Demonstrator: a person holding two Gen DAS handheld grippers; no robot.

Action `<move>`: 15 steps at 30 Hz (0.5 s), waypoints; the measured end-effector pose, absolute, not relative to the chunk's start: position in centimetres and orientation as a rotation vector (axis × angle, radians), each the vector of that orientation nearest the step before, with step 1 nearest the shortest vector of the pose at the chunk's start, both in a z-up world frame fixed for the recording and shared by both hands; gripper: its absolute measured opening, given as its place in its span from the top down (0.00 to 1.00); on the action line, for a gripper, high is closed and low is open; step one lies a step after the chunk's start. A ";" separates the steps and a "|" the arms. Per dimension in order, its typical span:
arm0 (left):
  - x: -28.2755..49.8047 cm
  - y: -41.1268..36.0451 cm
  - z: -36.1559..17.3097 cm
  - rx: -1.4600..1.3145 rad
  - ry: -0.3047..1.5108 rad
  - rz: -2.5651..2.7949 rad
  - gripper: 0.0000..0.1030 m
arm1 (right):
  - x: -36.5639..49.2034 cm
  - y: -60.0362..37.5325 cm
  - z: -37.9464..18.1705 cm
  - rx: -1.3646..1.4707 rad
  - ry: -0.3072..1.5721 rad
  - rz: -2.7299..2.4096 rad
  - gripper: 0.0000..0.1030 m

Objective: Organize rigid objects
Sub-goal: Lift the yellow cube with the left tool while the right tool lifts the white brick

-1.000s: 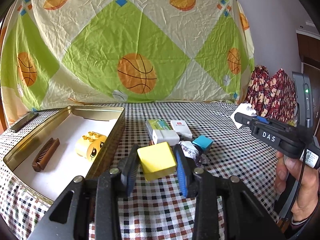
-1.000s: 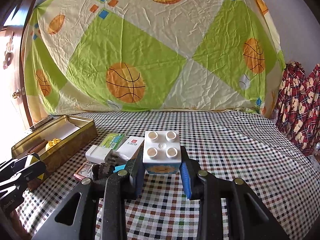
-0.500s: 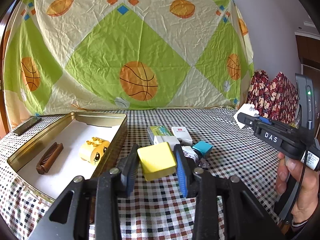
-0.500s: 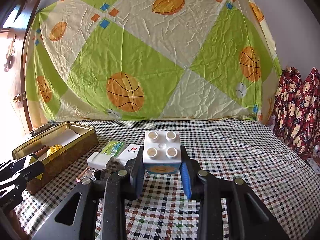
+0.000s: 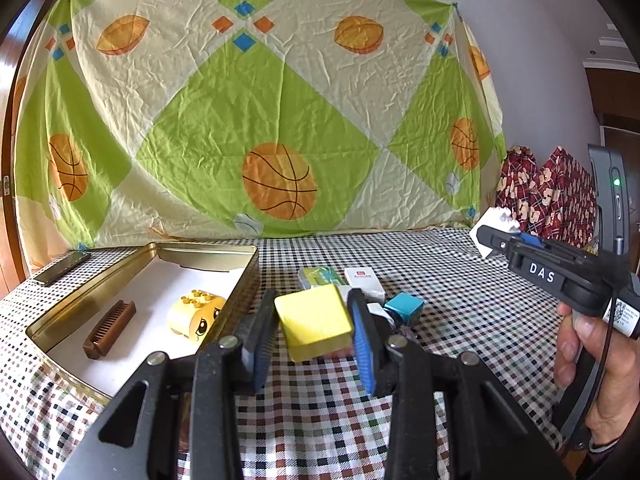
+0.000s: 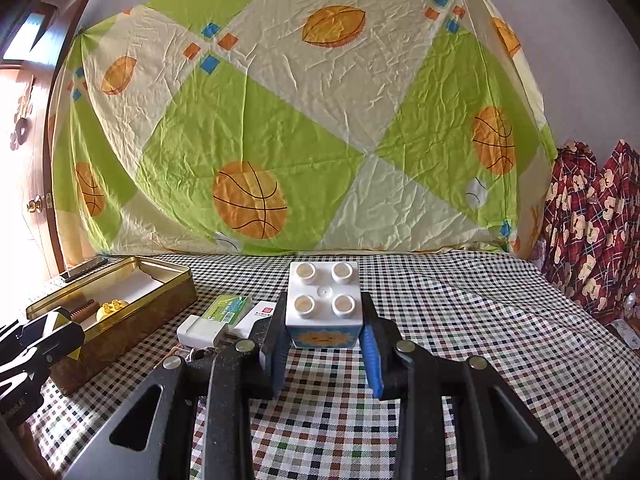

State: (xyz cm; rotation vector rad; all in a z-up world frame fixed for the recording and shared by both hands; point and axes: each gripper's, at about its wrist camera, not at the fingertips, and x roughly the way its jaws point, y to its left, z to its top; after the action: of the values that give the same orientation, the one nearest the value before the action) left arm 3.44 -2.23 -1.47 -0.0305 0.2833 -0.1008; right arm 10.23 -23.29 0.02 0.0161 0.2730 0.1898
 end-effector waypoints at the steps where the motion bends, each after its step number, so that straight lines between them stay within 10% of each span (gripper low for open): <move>1: 3.4 -2.2 -1.5 -0.031 0.280 -0.099 0.67 | 10.2 -23.3 0.0 0.016 0.269 0.189 0.67; 15: 2.5 -2.5 -1.2 -0.012 0.230 -0.088 0.67 | 9.2 -23.4 0.4 0.022 0.218 0.172 0.67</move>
State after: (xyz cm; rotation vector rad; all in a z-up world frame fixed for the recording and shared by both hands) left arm 2.54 -2.45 -1.24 -0.0123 0.2301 -0.0881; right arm 9.24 -23.43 0.45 0.0223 0.2181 0.1724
